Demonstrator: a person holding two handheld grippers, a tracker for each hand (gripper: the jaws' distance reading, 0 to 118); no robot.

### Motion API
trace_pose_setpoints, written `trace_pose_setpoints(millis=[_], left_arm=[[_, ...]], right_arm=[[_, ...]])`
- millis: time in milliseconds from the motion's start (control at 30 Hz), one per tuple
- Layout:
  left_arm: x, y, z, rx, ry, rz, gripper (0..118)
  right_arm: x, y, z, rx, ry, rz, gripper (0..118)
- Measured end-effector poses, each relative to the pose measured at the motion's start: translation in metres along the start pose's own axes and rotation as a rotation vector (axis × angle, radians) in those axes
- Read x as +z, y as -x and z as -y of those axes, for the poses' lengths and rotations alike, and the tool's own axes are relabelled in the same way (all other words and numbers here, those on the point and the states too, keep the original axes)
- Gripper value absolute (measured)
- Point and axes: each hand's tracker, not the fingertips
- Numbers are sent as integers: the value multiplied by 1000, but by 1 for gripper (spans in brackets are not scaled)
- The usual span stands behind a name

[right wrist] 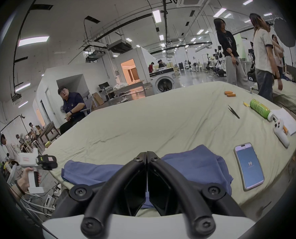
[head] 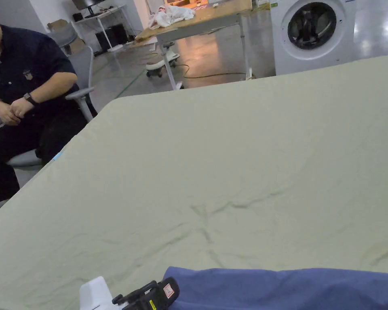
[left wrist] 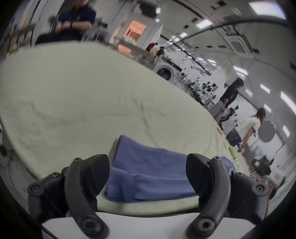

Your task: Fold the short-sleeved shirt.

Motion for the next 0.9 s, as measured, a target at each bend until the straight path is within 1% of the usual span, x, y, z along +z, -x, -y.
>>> trace_pose_setpoints(millis=[67,167,233,267,300,333,400,467,500,533,567,633,700,733,833,900], left_arm=[[-19,14,4,40,58,21,93],[-47,16,13,128,132,102,93],[-54,19,12,170,87,74,88],[-56,16,12,214,74,94,84],[-57,16,13,280,63,121,74],[-59,19,15,330,61,151,59],[-66,29,24,384,74,149,12],[-70,31,30,397,68,134,9],[-69,30,33,408,51,141,4],[-62,-4,37,419,10,138,0],[-58,-11,39,426,-34,120,0],[-54,-17,38,456,-49,110,0],[-43,-11,27,454,-74,125,0],[-36,-13,21,438,-91,136,0],[-9,-5,-3,379,-159,81,0],[15,4,-27,291,-193,22,0]], right_arm=[[1,-5,5,-25,15,6,0],[3,-10,9,-44,23,19,0],[7,-9,9,-47,19,32,0],[9,-11,9,-54,19,35,0],[10,-13,10,-67,18,37,0],[11,-13,10,-83,16,38,0],[11,-16,13,-118,23,34,0],[10,-19,15,-133,29,45,0],[11,-19,15,-134,32,51,0],[12,-20,16,-135,33,54,0],[12,-21,16,-138,35,57,0],[14,-22,16,-144,40,58,0],[15,-23,16,-141,45,63,0],[15,-24,16,-140,46,66,0],[16,-27,18,-149,48,71,0],[14,-28,20,-163,53,65,0]])
